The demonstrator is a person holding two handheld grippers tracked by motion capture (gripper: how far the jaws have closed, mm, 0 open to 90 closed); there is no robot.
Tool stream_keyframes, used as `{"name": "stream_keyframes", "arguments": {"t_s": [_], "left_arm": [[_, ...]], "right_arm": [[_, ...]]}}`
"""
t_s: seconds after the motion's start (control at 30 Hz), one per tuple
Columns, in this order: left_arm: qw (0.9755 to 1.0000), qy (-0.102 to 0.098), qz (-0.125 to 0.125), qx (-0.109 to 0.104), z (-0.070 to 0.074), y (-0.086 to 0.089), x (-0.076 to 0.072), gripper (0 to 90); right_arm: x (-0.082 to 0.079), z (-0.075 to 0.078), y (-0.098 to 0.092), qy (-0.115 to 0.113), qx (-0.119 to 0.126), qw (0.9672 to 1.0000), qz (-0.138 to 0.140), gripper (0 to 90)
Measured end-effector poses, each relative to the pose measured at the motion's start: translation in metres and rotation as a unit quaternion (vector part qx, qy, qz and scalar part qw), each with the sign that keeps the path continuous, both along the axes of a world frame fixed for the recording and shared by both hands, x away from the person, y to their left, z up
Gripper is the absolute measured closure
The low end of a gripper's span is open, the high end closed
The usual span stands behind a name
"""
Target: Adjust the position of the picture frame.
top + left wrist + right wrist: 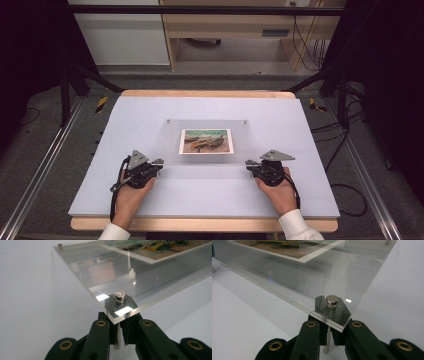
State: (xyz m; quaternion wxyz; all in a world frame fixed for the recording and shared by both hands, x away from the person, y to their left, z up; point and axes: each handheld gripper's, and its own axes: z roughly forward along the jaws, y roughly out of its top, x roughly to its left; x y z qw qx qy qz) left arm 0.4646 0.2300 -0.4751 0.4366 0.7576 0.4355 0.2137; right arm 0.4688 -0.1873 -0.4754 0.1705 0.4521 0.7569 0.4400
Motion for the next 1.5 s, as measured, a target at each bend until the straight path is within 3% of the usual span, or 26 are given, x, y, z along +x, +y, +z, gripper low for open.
{"name": "stream_keyframes", "arguments": {"t_s": [0.4, 0.5, 0.73, 0.8, 0.9, 1.0, 1.23, 1.5], "left_arm": [[1.0, -0.002, -0.003, 0.001, 0.0, 0.0, 0.0, 83.2], [1.0, -0.002, 0.004, 0.004, 0.0, 0.0, -0.001, 78.0], [0.9997, -0.005, 0.01, 0.021, 0.003, 0.006, -0.004, 54.0], [0.9999, -0.002, 0.01, 0.014, 0.004, 0.008, -0.004, 48.5], [0.9999, 0.012, 0.004, 0.006, 0.004, 0.011, -0.004, 40.5], [0.9995, 0.029, -0.001, 0.011, 0.003, 0.013, -0.003, 33.2], [0.9996, 0.027, -0.01, -0.008, 0.009, 0.016, -0.006, 20.7], [0.9992, 0.019, -0.018, -0.03, 0.019, 0.021, -0.011, 8.6]], "right_arm": [[0.0, 0.0, -0.001, 0.001, 0.003, 1.0, 0.002, 83.9], [0.0, 0.0, -0.001, 0.0, 0.003, 1.0, 0.004, 81.0], [-0.005, 0.004, -0.005, -0.006, 0.002, 1.0, 0.001, 54.5], [-0.007, 0.005, -0.006, -0.003, 0.001, 1.0, -0.004, 44.3], [-0.01, 0.006, -0.008, 0.004, -0.003, 1.0, -0.007, 34.2], [-0.012, 0.008, -0.011, 0.007, -0.002, 0.9999, -0.011, 24.9], [-0.02, 0.014, -0.018, 0.009, 0.012, 0.9997, -0.017, 16.0], [-0.026, 0.021, -0.025, -0.015, 0.015, 0.9997, -0.012, 10.4]]}}
